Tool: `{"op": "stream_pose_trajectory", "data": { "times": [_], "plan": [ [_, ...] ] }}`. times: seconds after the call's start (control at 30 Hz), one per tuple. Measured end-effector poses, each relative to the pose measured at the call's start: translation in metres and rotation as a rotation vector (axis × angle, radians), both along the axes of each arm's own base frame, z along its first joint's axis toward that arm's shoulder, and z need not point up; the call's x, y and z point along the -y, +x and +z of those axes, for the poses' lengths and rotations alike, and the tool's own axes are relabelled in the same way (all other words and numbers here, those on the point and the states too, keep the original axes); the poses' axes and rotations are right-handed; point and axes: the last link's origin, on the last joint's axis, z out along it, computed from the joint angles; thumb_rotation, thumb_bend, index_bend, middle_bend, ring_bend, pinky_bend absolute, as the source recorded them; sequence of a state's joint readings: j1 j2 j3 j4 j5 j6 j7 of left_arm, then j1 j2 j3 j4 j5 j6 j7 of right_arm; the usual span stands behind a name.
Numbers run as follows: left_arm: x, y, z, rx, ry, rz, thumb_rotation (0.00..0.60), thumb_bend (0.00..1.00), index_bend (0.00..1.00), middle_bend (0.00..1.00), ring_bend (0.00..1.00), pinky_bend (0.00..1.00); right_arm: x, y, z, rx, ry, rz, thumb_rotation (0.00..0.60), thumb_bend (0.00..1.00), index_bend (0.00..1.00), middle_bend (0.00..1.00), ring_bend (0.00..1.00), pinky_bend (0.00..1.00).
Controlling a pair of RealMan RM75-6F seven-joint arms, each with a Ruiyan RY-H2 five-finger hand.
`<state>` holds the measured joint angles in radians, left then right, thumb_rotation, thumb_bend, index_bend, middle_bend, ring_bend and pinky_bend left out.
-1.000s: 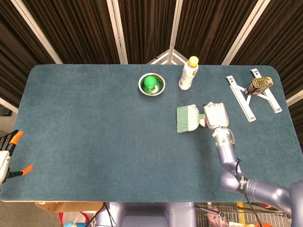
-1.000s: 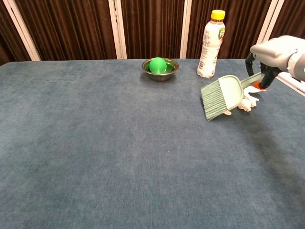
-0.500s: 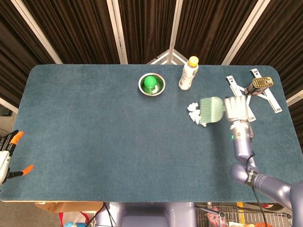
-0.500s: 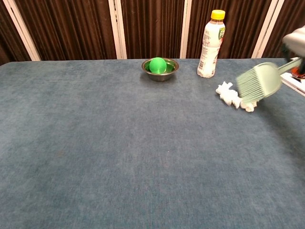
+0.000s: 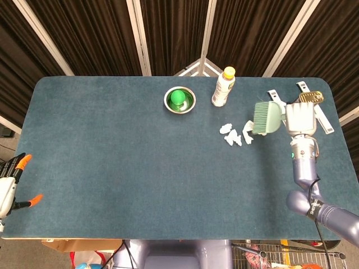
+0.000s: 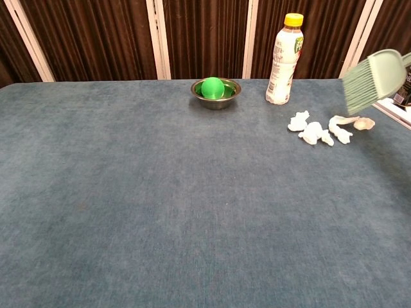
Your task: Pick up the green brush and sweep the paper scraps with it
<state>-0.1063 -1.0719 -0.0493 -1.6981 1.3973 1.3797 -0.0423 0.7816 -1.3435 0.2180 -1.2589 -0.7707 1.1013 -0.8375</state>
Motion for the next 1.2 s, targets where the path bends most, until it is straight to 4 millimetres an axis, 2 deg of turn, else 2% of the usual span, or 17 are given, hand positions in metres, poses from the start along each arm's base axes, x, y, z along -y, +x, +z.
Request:
{"op": "stream_pose_trajectory", "data": {
  "times": [0.27,0.6,0.73,0.87,0.93,1.03,1.13,1.2],
  "plan": [
    [0.000,0.001,0.000,-0.002,-0.002,-0.006,0.600,0.00,0.00,0.00,0.00,0.03,-0.022,0.033,-0.027,0.100,0.098,0.066,0.600,0.55,0.92,1.00,1.00,1.00],
    [0.001,0.000,0.002,0.006,0.003,-0.003,0.600,0.00,0.00,0.00,0.00,0.03,-0.067,0.071,-0.065,0.310,0.247,0.111,0.600,0.55,0.92,1.00,1.00,1.00],
    [0.003,-0.001,0.002,0.008,0.007,-0.002,0.600,0.00,0.00,0.00,0.00,0.03,-0.086,0.078,-0.079,0.361,0.299,0.109,0.600,0.55,0.92,1.00,1.00,1.00],
    [0.004,-0.001,0.003,0.005,0.009,-0.002,0.600,0.00,0.00,0.00,0.00,0.03,-0.105,0.074,-0.097,0.391,0.347,0.077,0.600,0.55,0.91,1.00,1.00,1.00],
    [0.005,-0.001,0.003,0.004,0.012,-0.004,0.600,0.00,0.00,0.00,0.00,0.03,-0.112,0.070,-0.106,0.397,0.364,0.058,0.600,0.55,0.87,1.00,1.00,0.99],
    [0.006,-0.001,0.004,0.003,0.016,-0.007,0.600,0.00,0.00,0.00,0.00,0.03,-0.121,0.062,-0.117,0.394,0.378,0.025,0.600,0.55,0.70,0.97,0.98,0.95],
    [0.008,-0.001,0.004,0.002,0.022,-0.011,0.600,0.00,0.00,0.00,0.00,0.03,-0.125,0.053,-0.118,0.361,0.365,0.008,0.600,0.53,0.49,0.88,0.90,0.88],
    [0.008,-0.001,0.004,0.002,0.025,-0.012,0.600,0.00,0.00,0.00,0.00,0.03,-0.127,0.046,-0.116,0.330,0.348,-0.001,0.600,0.47,0.29,0.77,0.81,0.83]
  ]
}}
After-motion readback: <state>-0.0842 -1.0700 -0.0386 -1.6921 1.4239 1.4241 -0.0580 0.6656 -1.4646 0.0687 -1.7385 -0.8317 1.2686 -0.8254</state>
